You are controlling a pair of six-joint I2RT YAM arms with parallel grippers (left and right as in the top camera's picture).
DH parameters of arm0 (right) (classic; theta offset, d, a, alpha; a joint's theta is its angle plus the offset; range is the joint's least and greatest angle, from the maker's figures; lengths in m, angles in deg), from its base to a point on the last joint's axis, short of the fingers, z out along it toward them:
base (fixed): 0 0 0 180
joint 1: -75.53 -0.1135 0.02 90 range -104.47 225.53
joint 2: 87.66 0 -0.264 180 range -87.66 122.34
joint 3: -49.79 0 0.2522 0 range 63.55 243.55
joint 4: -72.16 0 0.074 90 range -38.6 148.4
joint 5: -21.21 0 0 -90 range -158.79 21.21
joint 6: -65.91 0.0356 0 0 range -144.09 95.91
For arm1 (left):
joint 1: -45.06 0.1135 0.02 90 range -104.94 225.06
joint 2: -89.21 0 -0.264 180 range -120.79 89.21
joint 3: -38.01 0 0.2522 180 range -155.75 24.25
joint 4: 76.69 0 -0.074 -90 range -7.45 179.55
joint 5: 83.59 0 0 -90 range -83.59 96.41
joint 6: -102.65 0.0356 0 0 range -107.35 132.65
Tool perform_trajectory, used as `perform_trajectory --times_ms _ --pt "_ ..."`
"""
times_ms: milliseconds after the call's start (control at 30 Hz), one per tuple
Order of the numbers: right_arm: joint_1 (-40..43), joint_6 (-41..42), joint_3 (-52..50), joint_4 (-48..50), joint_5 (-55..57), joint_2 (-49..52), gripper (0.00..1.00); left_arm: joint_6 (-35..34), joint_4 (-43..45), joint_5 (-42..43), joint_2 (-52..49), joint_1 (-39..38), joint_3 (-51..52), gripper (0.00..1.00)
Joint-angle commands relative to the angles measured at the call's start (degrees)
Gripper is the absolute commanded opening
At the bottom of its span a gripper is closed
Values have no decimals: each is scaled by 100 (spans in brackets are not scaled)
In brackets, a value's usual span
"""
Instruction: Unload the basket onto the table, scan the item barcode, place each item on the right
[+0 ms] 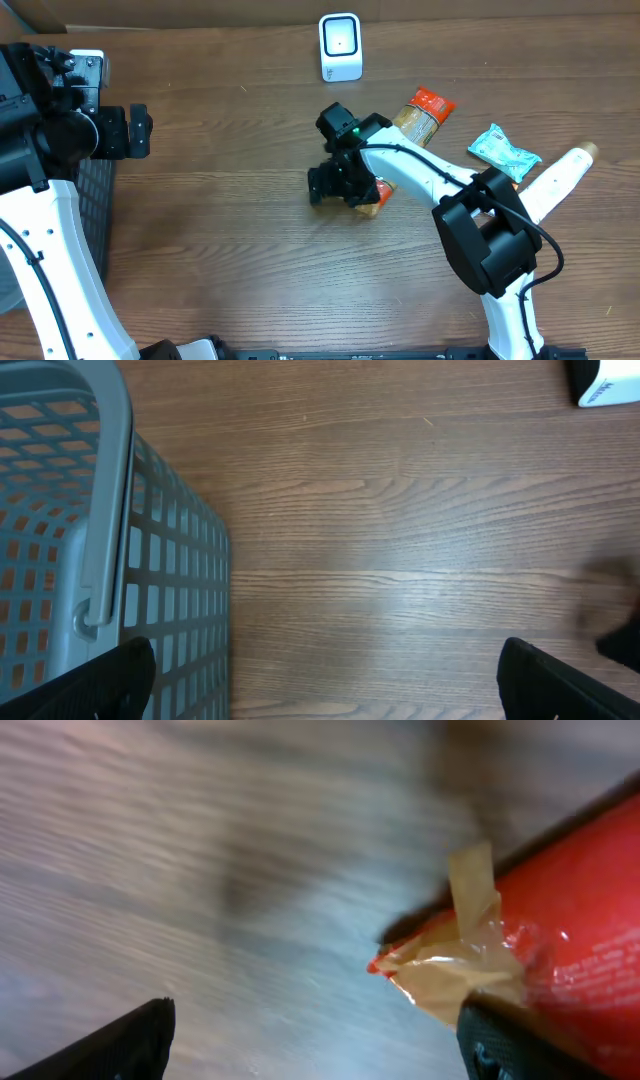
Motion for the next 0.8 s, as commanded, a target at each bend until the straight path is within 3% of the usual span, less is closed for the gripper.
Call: perform_trajectory --times_ms 0,167,400,600,767 --pt "76 -542 435 -461 33 -352 93 66 17 -37 -35 15 2 100" --pt "470 -719 1084 -1080 157 -927 95 66 15 -37 -35 15 2 100" --pt "1882 -358 1097 -841 96 -1416 96 66 17 -37 -35 15 2 100" --pt "2612 136 380 -269 -131 -1329 95 66 17 -37 -35 15 2 100" --pt "2708 219 -485 459 -229 -1329 95 66 17 -37 -35 15 2 100"
